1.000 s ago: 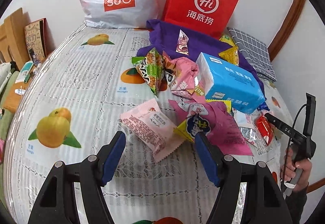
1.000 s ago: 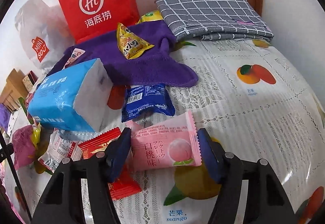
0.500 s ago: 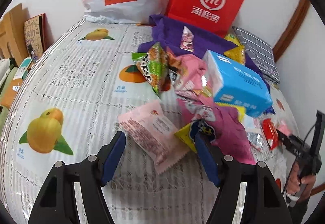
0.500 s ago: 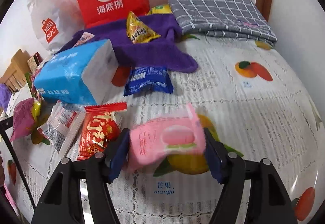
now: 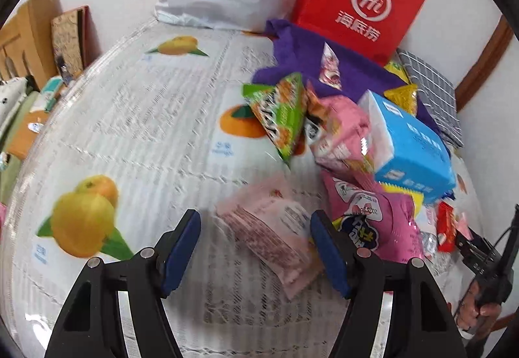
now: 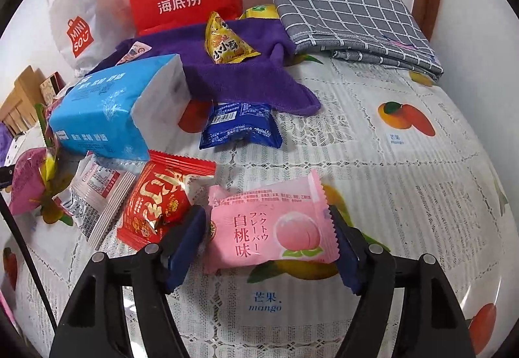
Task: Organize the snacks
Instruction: 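Grasp the pink wafer packet with left tool while right tool lifts the peach cake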
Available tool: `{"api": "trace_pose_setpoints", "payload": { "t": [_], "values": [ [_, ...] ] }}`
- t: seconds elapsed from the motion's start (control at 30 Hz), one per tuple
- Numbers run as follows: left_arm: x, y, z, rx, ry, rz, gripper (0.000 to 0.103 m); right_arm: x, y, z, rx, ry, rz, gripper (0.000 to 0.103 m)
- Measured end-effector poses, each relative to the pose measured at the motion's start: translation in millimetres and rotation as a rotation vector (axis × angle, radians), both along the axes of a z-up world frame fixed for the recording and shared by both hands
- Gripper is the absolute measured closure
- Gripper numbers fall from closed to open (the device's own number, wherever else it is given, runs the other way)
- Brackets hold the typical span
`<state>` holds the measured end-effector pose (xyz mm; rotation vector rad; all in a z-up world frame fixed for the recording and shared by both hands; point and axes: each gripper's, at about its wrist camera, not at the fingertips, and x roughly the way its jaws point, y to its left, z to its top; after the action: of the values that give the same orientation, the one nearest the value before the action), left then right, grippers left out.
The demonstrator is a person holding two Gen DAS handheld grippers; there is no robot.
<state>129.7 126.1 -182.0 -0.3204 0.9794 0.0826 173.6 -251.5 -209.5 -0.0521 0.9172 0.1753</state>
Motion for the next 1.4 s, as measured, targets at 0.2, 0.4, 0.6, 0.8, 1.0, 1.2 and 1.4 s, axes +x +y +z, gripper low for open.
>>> {"api": "trace_pose_setpoints", "payload": {
  "t": [0.2,0.4,0.6,0.8,1.0,1.2,1.4],
  "values": [
    [1.5,-28.3,-2.8,0.101,0.012,-0.074,0.036,0.0,0.2,-0.1,-0.001,0.0,0.0,0.029],
    [1.2,-40.5,-6.3,0.189,-0.017,-0.085,0.036,0.1,0.7,-0.3,0.001,0.0,0.001,0.029],
    [-1.7,-42.0,-7.5,0.212,-0.044,-0.086,0.035,-0.2,1.0,-0.7,0.0,0.0,0.001,0.028],
    [-1.7,-39.0,-7.5,0.205,-0.048,-0.082,0.037,0.2,0.2,-0.6,0.006,-0.001,0.001,0.028],
    [-2.9,-39.6,-6.9,0.208,-0.052,-0.066,0.048,-0.5,-0.4,-0.2,0.005,-0.006,-0.008,0.032],
    [-4.7,-38.8,-4.6,0.197,-0.061,-0.071,0.078,-1.9,-16.0,2.0,0.084,-0.014,-0.038,0.043],
    [-6.5,-37.4,2.7,0.156,-0.046,-0.089,0.081,-7.4,-21.0,4.1,0.108,-0.019,-0.052,0.046]
  ]
}}
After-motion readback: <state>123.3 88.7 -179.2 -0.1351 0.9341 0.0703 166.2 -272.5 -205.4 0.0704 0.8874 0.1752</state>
